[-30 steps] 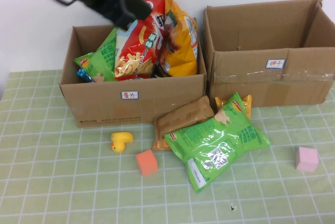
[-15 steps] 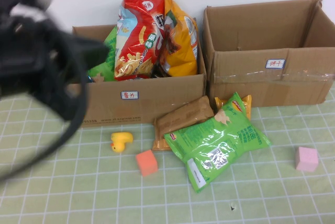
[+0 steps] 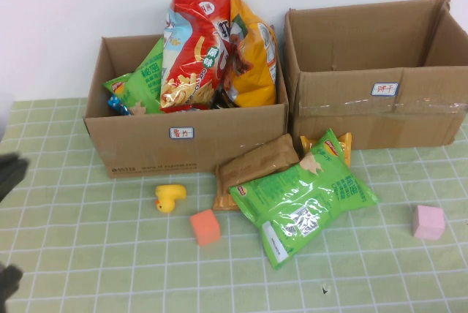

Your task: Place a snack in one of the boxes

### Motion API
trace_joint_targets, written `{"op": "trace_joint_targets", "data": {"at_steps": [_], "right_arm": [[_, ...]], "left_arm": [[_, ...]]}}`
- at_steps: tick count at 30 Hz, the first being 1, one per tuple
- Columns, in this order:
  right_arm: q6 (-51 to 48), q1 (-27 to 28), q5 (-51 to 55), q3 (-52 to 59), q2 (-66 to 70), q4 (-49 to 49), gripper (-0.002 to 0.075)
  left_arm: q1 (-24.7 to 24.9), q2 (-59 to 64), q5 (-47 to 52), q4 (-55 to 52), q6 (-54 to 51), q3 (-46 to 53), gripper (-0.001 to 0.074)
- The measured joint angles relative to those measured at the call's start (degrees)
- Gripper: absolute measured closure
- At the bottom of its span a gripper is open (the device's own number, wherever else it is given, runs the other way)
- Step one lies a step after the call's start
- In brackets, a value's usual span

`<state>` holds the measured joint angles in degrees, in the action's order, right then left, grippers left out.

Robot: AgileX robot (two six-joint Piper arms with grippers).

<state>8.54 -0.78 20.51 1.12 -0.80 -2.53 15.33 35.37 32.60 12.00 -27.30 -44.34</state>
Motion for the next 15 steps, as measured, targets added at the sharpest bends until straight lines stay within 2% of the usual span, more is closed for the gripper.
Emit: {"op": "trace_joint_targets", "data": {"at_steps": [4, 7, 15], "right_arm": [[0.0, 0.0, 0.0, 0.0, 0.0, 0.0, 0.0728], [0.0, 0.0, 0.0, 0.0, 0.0, 0.0, 0.0728], [0.0, 0.0, 0.0, 0.0, 0.0, 0.0, 0.0728]], "left_arm": [[-0.6, -6.7, -6.5, -7.0, 11.2, 8.2, 0.0736], [-3.0, -12.8, -11.0, -9.8, 19.4, 16.1, 0.0736], [-12.2, -29.8, -18.3, -10.5, 23.7, 33.7, 0.0736]]}}
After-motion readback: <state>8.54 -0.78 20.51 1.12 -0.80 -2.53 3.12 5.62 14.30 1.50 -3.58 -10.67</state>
